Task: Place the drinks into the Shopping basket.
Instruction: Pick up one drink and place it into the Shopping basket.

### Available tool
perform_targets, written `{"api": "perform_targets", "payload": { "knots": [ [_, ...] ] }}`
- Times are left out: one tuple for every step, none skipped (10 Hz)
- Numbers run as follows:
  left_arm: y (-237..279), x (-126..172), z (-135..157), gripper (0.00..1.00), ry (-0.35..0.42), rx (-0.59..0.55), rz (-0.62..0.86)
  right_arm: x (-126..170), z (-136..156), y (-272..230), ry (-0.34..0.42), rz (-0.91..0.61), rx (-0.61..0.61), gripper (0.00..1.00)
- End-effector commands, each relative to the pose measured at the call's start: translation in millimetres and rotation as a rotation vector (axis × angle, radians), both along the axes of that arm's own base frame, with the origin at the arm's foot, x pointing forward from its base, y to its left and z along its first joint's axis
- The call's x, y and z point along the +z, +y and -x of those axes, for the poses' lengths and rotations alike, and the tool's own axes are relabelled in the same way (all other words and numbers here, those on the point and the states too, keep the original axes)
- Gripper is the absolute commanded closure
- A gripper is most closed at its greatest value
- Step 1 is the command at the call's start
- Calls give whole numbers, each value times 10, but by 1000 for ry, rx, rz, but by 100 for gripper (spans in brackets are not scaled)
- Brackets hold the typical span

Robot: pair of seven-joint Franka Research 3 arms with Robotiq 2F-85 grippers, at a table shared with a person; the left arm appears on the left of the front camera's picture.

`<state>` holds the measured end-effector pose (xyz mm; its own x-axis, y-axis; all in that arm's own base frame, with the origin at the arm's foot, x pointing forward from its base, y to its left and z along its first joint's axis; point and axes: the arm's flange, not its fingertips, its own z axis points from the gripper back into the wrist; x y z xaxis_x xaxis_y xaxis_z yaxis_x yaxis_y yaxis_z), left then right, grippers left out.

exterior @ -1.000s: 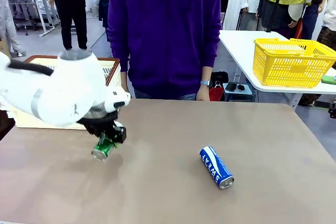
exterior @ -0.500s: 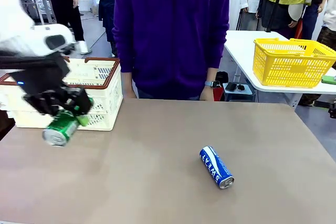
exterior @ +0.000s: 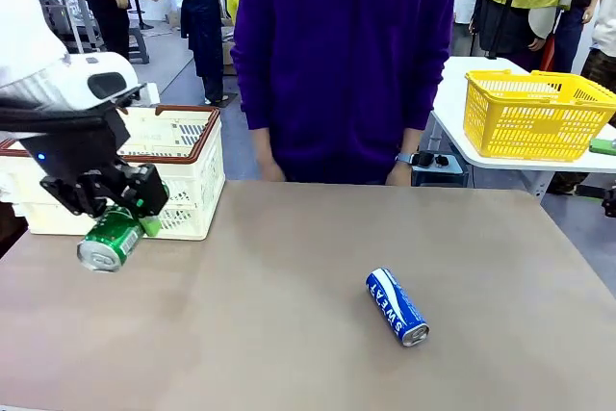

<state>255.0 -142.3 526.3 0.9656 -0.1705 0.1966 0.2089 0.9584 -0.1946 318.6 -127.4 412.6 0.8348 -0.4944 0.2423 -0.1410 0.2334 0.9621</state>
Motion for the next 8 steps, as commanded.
{"api": "perform_targets", "payload": {
  "knots": [
    [317, 345, -583, 100, 7, 102, 52, 33, -6, 4, -6, -13, -1, 0],
    [392, 439, -917, 100, -54, 88, 35, 33, -6, 4, -6, -13, -1, 0],
    [460, 519, -1288, 100, -92, 156, 26, 33, -6, 4, -6, -13, -1, 0],
    [566, 556, -1643, 100, -92, 94, 39, 33, -6, 4, -6, -13, -1, 0],
    [828, 565, -2039, 100, -127, 219, -74, 33, -6, 4, -6, -13, -1, 0],
    [1130, 580, -2288, 100, -115, 317, -74, 33, -6, 4, -6, -13, -1, 0],
    [1406, 561, -2456, 100, -83, 395, -72, 33, -6, 4, -6, -13, -1, 0],
    [1542, 435, -2551, 100, -40, 437, -107, 33, -6, 4, -6, -13, -1, 0]
  ]
}}
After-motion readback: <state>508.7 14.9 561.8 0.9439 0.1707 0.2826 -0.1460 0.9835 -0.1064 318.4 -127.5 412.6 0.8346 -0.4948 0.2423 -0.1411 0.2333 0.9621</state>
